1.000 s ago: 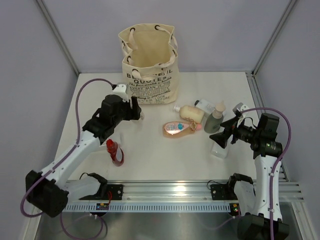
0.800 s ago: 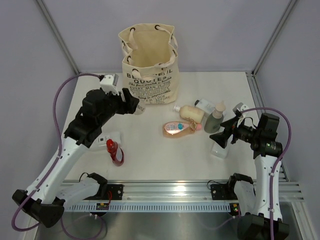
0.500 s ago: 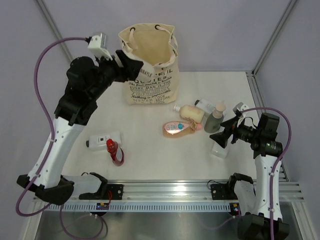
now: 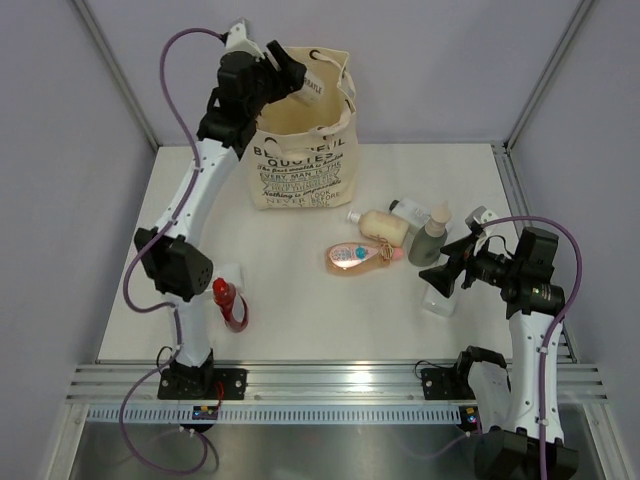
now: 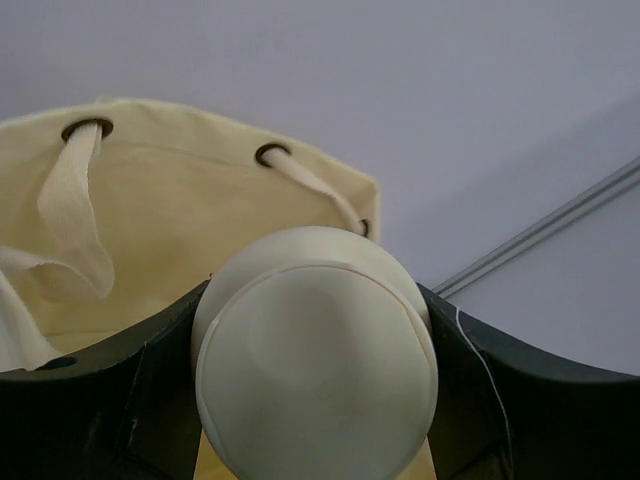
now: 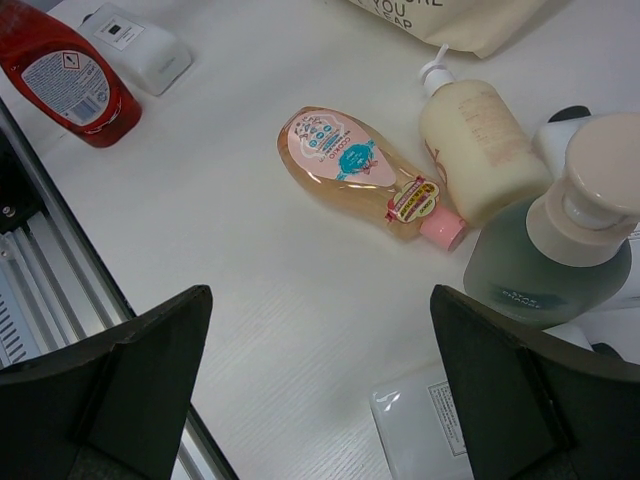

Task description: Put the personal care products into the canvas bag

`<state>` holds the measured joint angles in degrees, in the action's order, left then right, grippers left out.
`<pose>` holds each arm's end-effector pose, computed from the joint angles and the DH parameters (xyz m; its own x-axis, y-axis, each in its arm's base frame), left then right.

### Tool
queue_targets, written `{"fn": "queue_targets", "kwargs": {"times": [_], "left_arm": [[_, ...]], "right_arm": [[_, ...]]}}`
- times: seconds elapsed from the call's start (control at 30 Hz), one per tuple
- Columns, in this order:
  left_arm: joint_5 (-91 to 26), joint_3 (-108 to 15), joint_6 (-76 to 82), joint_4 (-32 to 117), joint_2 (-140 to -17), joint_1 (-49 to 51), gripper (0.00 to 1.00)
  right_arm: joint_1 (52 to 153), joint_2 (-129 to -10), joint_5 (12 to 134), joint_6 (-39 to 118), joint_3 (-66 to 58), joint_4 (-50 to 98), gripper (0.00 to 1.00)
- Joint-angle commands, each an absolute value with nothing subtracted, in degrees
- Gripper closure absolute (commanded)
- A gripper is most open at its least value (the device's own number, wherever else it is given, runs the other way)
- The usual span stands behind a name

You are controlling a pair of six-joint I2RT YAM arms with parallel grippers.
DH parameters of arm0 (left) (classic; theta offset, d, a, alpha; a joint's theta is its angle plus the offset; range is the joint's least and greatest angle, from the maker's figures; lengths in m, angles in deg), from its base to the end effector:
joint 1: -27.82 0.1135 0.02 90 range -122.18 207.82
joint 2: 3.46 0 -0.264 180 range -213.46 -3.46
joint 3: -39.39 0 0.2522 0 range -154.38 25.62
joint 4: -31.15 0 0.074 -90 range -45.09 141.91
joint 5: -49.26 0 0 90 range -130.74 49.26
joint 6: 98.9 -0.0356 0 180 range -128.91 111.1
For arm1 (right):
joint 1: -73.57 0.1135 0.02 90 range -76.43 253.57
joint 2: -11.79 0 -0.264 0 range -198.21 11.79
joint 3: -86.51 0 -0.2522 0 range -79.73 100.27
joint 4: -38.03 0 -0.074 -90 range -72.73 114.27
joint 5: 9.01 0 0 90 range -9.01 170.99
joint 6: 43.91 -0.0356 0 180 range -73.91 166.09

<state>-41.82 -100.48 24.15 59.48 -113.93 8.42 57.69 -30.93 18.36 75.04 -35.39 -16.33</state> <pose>0.4168 -0.1461 0.4867 -0.1567 -0.5229 -0.8379 0.2731 0.7923 -0.5456 0.1428 -0.0078 0.3026 -0.2689 -0.1549 -0.9506 -0.7638 0.6355 0.1125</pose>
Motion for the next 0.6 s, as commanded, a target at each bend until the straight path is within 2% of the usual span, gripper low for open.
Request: {"fn": "queue_targets", "kwargs": {"times": [0.0, 0.2, 0.33, 0.4, 0.53, 0.57], "left_arm": [[-45.0, -106.8, 23.7, 51.8, -118.0, 8.0, 1.00], [-43.4, -106.7, 12.2, 54.7, -123.9, 5.2, 1.00], [-44.3, -104.2, 8.9, 56.8, -126.5, 4.4, 0.91], [-44.5, -102.0, 8.6, 56.6, -126.9, 4.4, 0.79], [-44.9, -101.5, 8.6, 57.8, -128.8, 4.3, 0.49], [-44.9, -101.5, 8.6, 58.0, -129.1, 4.4, 0.36]], "right_arm": [[57.7, -29.5, 17.8, 76.1, -35.5, -16.2, 0.01], [57.6, -29.7, 17.7, 75.9, -35.5, -15.8, 0.01], [57.6, -30.0, 17.8, 76.1, -35.5, -16.1, 0.00], [57.6, -30.1, 18.1, 76.1, -35.5, -16.0, 0.00], [57.6, -30.4, 18.3, 76.1, -35.6, -16.0, 0.01], [57.6, -30.5, 18.3, 76.1, -35.6, -15.9, 0.01]]}}
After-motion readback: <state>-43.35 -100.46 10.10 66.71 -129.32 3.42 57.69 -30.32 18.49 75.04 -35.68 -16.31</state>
